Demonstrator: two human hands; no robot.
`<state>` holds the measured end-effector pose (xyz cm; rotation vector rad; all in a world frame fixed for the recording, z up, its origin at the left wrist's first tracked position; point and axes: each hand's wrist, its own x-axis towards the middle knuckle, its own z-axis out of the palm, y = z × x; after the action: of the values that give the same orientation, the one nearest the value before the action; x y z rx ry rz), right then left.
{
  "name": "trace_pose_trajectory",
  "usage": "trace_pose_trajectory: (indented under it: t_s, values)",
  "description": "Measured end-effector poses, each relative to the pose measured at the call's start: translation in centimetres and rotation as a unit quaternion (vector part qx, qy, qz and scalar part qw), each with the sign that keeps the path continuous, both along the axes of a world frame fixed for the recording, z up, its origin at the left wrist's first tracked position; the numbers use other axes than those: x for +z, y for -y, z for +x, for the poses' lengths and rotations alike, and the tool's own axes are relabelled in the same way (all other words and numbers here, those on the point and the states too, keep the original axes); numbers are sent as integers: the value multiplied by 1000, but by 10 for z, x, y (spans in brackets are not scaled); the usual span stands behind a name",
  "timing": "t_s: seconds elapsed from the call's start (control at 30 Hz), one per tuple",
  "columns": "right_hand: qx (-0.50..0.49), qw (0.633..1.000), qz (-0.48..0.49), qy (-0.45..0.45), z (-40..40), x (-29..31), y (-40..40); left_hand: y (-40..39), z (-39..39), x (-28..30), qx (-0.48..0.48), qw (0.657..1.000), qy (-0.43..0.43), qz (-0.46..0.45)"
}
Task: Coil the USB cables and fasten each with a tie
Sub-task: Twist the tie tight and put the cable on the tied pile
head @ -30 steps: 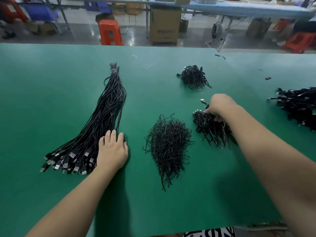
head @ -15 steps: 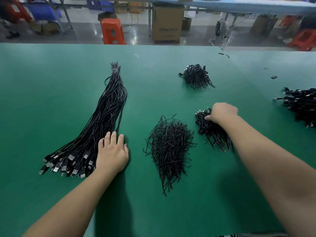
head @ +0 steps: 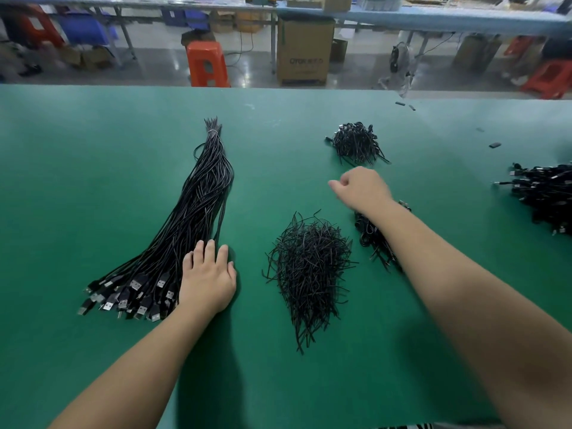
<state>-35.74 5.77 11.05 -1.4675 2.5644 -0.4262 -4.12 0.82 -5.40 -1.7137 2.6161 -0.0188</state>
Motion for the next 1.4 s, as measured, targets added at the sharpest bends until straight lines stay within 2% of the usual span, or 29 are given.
trace_pose_trajectory:
  t_s: [0.1, 0.2, 0.33, 0.47, 0.73, 0.8, 0.9, 0.97, 1.0, 1.1, 1.17, 1.23, 1.3, 1.4]
  values:
    - [66, 989, -20, 134, 65, -2, 6, -1, 0, 1, -3, 1000, 2, 5]
    - [102, 963, 9, 248, 134, -32, 3, -1, 0, 3, -2, 1000, -5, 11]
    - [58, 936, 38, 345, 198, -86, -8, -2, 0, 7, -18, 999, 2, 28]
    - [25, 945, 13, 325, 216, -121, -22, -2, 1, 12, -10, 998, -47, 44]
    - [104, 962, 55, 248, 227, -132, -31, 7, 8, 20, 44, 974, -220, 26]
    - [114, 961, 65, 246, 226, -132, -31, 5, 13, 25, 58, 981, -184, 21]
    - [126, 955, 70, 260, 222, -130, -33, 5, 19, 32, 41, 996, -85, 3]
    - [132, 951, 66, 273, 219, -130, -36, 7, 22, 38, 32, 991, -126, 27]
    - [135, 950, 64, 275, 218, -129, -37, 7, 23, 44, 39, 979, -186, 71]
    - [142, 950, 56, 272, 218, -129, -39, 7, 24, 62, 42, 911, -347, 220]
    - [141, 950, 46, 274, 219, -130, -40, 6, 25, 69, 38, 872, -405, 272]
    - [135, 948, 41, 285, 219, -130, -41, 1, 23, 73, 33, 854, -425, 297]
    - [135, 944, 37, 299, 217, -130, -41, -7, 21, 75, 22, 856, -415, 306]
    - [149, 939, 36, 307, 213, -130, -42, -17, 22, 77, -49, 899, -370, 229]
